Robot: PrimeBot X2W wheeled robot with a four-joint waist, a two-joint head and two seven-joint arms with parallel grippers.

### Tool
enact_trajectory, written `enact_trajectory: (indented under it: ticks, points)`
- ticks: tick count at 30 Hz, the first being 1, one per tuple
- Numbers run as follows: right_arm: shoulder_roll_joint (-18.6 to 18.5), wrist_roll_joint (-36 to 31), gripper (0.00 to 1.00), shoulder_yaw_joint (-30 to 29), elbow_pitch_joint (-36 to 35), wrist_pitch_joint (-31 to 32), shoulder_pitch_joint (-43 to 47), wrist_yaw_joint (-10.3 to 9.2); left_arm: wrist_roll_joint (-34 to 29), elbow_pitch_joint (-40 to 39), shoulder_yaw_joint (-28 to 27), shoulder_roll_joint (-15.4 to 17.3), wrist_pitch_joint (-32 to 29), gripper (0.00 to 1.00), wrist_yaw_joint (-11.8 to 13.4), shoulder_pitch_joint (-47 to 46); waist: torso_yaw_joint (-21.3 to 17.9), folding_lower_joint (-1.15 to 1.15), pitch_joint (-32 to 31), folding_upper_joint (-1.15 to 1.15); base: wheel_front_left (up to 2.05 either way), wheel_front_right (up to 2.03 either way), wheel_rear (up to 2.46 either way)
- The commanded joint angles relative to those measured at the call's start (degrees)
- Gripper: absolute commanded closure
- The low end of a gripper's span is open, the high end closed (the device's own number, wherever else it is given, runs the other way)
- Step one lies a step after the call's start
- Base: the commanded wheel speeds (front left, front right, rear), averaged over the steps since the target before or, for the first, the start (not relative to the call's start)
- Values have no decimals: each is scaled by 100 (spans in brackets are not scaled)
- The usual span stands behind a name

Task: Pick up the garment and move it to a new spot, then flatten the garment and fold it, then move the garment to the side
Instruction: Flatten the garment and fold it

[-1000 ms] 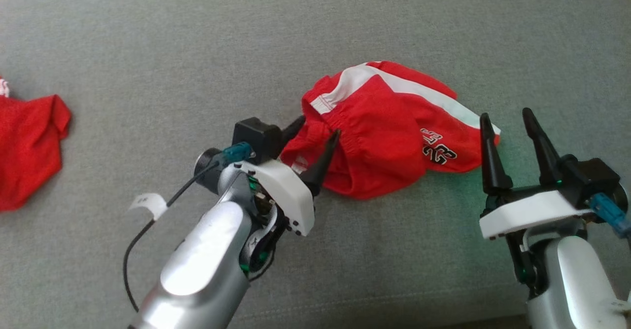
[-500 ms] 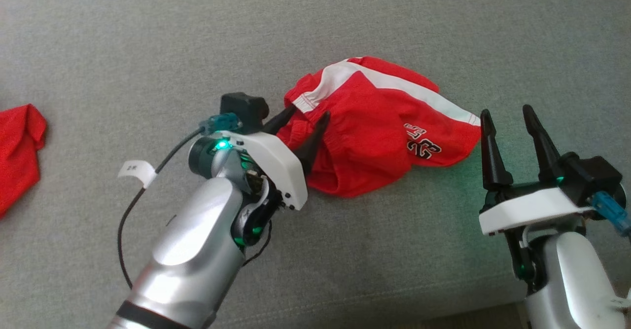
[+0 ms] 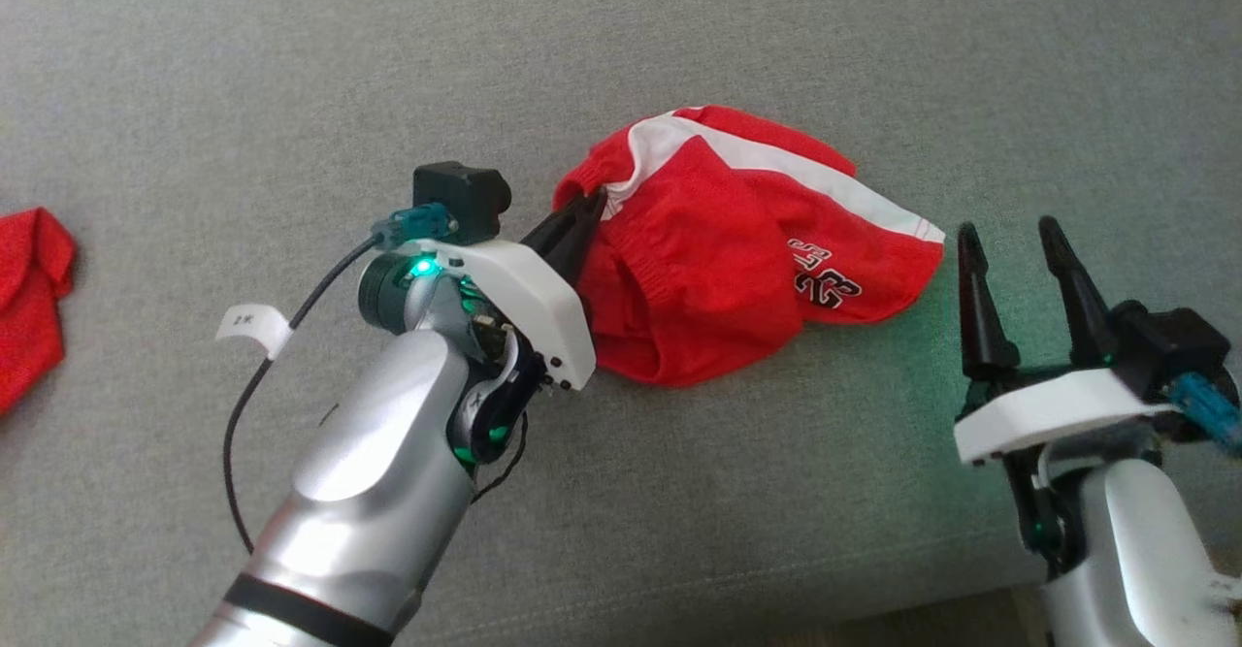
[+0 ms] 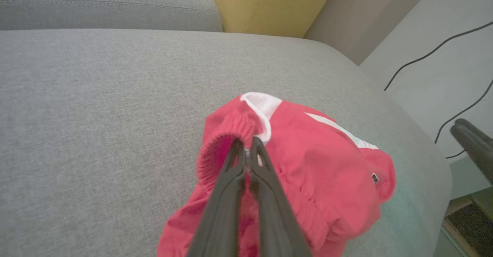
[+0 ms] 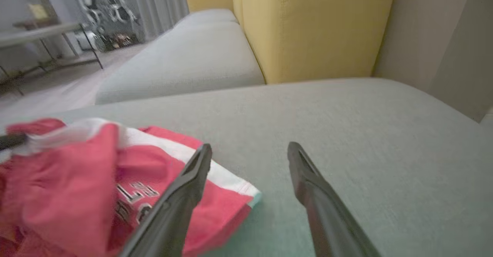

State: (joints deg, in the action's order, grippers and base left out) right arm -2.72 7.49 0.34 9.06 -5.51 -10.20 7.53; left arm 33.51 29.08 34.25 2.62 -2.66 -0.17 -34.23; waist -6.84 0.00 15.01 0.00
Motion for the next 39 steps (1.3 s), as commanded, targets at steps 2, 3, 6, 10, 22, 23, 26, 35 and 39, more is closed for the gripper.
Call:
enact_trajectory:
  ticks: [2, 3, 6, 10, 22, 23, 26, 35, 39]
  points:
    - [-16, -83, 0, -32, 14, 232, -187, -4, 10, -204, -192, 39, 89, 100, -42, -276, 39, 0, 27, 0, 0, 0, 0]
    - [-16, -118, 0, -80, 96, 333, -211, -4, -1, -215, -179, 44, 97, 100, -42, -284, 59, 0, 39, 0, 0, 0, 0]
    - [-16, -234, 0, -209, 352, 633, -338, -4, -42, -269, -127, 60, 120, 100, -49, -311, 148, 0, 93, 0, 0, 0, 0]
    - [-46, -388, 0, -335, 741, 956, -665, -4, -97, -402, 5, 62, 140, 100, -85, -335, 341, 0, 231, 0, 0, 0, 0]
    - [-99, -351, 76, -306, 1712, 1492, -1139, -4, -155, -518, 251, 58, 224, 100, -103, -381, 490, 0, 409, 0, 0, 0, 0]
    - [-100, -322, 100, -291, 1741, 1485, -1155, -4, -157, -532, 253, 70, 227, 100, -105, -389, 485, 0, 419, 0, 0, 0, 0]
    - [-120, -225, 100, -277, 1754, 1346, -1189, -4, -169, -598, 249, 129, 250, 100, -104, -400, 470, 0, 432, 0, 0, 0, 0]
    - [-338, -120, 100, -573, 776, 515, -1403, -4, -164, -1314, 78, 588, 164, 100, -61, -424, 446, 0, 180, 0, 0, 0, 0]
    - [-501, -104, 100, -552, 0, 433, -1588, -4, -164, -1851, -64, 918, -74, 100, -22, -547, 464, 0, -1, 0, 0, 0, 0]
